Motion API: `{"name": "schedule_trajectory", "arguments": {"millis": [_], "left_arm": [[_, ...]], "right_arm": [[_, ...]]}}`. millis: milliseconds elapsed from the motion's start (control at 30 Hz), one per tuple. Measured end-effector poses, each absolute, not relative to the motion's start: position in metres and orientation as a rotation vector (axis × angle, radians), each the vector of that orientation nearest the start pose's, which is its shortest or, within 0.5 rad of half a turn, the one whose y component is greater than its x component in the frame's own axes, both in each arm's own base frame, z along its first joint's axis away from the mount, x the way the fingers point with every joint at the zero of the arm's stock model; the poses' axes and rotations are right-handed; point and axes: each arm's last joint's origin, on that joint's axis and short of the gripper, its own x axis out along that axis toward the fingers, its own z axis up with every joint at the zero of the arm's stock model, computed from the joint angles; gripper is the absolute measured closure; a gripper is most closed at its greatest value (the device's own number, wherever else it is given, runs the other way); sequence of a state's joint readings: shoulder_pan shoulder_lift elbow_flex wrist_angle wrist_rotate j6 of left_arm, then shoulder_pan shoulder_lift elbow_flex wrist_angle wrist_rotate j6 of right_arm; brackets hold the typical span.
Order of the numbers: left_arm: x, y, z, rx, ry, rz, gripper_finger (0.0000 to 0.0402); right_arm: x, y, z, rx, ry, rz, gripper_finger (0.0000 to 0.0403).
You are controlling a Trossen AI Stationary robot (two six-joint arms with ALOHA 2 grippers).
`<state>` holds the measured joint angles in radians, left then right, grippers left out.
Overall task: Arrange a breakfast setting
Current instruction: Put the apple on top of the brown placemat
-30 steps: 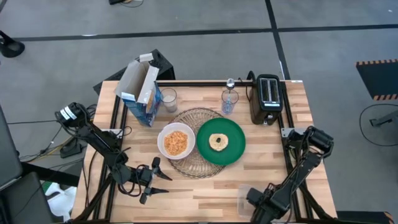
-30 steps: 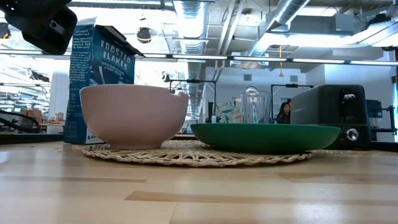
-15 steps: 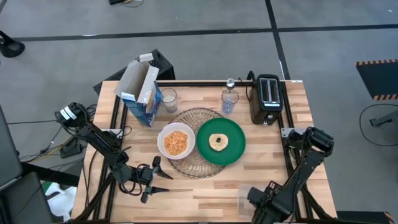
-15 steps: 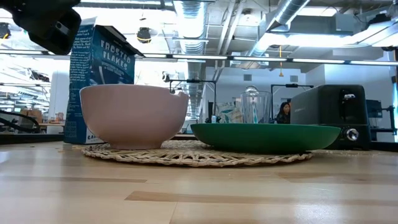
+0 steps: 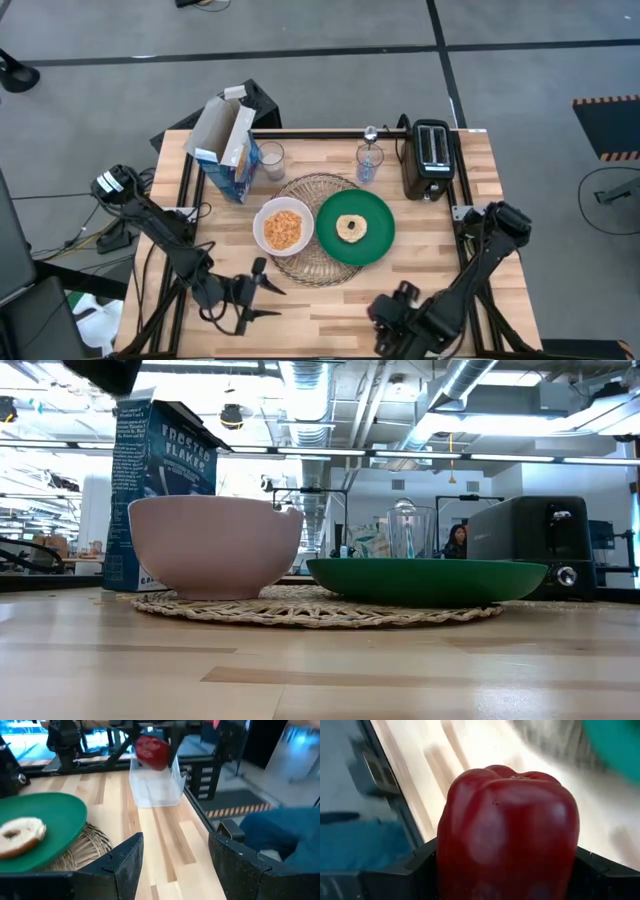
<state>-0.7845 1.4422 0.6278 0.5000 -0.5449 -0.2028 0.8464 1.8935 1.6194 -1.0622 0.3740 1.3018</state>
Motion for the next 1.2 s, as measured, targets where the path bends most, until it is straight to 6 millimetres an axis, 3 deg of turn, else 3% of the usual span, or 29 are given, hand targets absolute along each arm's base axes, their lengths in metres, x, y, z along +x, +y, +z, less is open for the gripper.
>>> {"name": "schedule_trajectory", "arguments": {"millis": [200, 433, 833, 967, 1200], "left_arm": [[0.223, -0.202, 0.227, -0.009, 0.231, -0.216, 0.0191], [0.234, -0.197, 0.239, 0.012, 0.214, -0.168, 0.0186], [0.248, -0.18, 0.234, -0.098, 0.293, -0.187, 0.0064], [0.252, -0.175, 0.233, -0.117, 0.308, -0.211, 0.0013], [0.255, -0.172, 0.235, -0.14, 0.291, -0.191, 0.0003]], "right_arm": [[0.287, 0.275, 0.255, 0.302, 0.894, -0.247, 0.009], [0.318, 0.276, 0.253, 0.216, 0.734, -0.163, 0.009], [0.35, 0.271, 0.228, 0.144, 0.692, -0.134, 0.009], [0.357, 0.266, 0.232, 0.166, 0.667, -0.14, 0.009], [0.368, 0.26, 0.238, 0.151, 0.599, -0.111, 0.009]]}}
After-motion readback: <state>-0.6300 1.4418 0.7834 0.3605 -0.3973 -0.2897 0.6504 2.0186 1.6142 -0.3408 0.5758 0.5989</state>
